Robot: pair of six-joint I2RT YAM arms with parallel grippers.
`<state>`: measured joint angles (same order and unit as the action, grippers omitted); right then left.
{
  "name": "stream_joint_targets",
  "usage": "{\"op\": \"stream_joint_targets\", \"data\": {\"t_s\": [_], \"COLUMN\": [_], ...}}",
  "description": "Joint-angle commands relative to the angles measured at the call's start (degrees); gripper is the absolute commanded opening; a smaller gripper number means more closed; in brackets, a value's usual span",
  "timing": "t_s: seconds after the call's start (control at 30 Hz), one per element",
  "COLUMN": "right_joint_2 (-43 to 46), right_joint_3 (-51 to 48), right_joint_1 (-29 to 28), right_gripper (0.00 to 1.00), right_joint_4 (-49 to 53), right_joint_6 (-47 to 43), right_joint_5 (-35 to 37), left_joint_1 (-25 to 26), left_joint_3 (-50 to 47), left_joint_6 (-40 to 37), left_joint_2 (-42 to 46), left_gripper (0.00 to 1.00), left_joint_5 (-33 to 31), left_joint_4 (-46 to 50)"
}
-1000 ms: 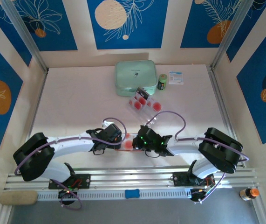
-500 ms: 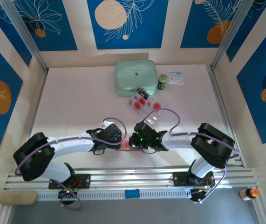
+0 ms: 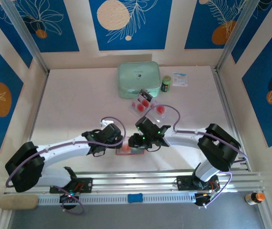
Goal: Put the credit cards into the card holder
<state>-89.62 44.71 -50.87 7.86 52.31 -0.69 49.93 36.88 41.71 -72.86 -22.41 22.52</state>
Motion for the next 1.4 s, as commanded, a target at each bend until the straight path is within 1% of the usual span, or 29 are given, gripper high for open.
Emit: {"op": "stream_joint_targets", "data": {"t_s": [0.0,0.1,0.2,0.27,0.37,0.57,0.73,0.93,1.1,1.2,1.37], "right_joint_2": [0.5,-2.41,-5.79,-7.63,-9.09,-10.12,-13.1,-15.61,-16.18,-13.21,-8.29], "right_joint_3": [4.07,7.42,10.34,11.74,12.63,12.85,14.44,17.21,18.81,18.26,16.57], "right_joint_1": [0.45,0.29,-0.06,-0.45,-0.8,-1.33,-1.65,-2.56,-2.67,-2.41,-1.69], "right_gripper": [0.36,0.26,0.16,0.11,0.06,0.03,0.0,0.0,0.0,0.0,0.0], "right_joint_4": [7.77,9.65,10.69,11.42,11.94,13.08,12.77,12.61,13.0,13.49,15.35], "right_joint_6": [-5.38,-7.5,-8.92,-9.49,-9.84,-10.3,-10.56,-10.48,-10.47,-10.39,-10.05], "right_joint_5": [-1.42,-2.36,-3.44,-3.2,-2.72,-0.8,-1.96,-2.91,-4.24,-3.6,-1.25], "left_joint_1": [-1.9,-3.27,-3.58,-3.73,-3.83,-3.82,-3.82,-3.83,-3.85,-3.81,-3.82], "left_joint_3": [-0.41,-1.82,-3.03,-3.68,-3.81,-2.75,-1.96,-1.98,-2.12,-2.01,-2.12], "left_joint_6": [1.46,2.12,2.67,2.76,2.63,1.38,0.65,0.34,0.38,0.65,1.46], "left_joint_2": [0.97,0.46,-0.45,-1.01,-2.29,-5.89,-8.49,-9.34,-8.48,-6.41,-0.29], "left_gripper": [1.0,1.0,1.0,1.0,1.0,1.0,1.0,1.0,1.0,1.0,1.0], "left_joint_5": [-2.03,-0.8,-0.17,0.52,1.23,2.79,3.98,4.52,4.3,3.39,0.14], "left_joint_4": [3.62,3.77,3.58,2.79,2.22,1.31,0.16,-0.76,-0.67,0.55,3.72]}}
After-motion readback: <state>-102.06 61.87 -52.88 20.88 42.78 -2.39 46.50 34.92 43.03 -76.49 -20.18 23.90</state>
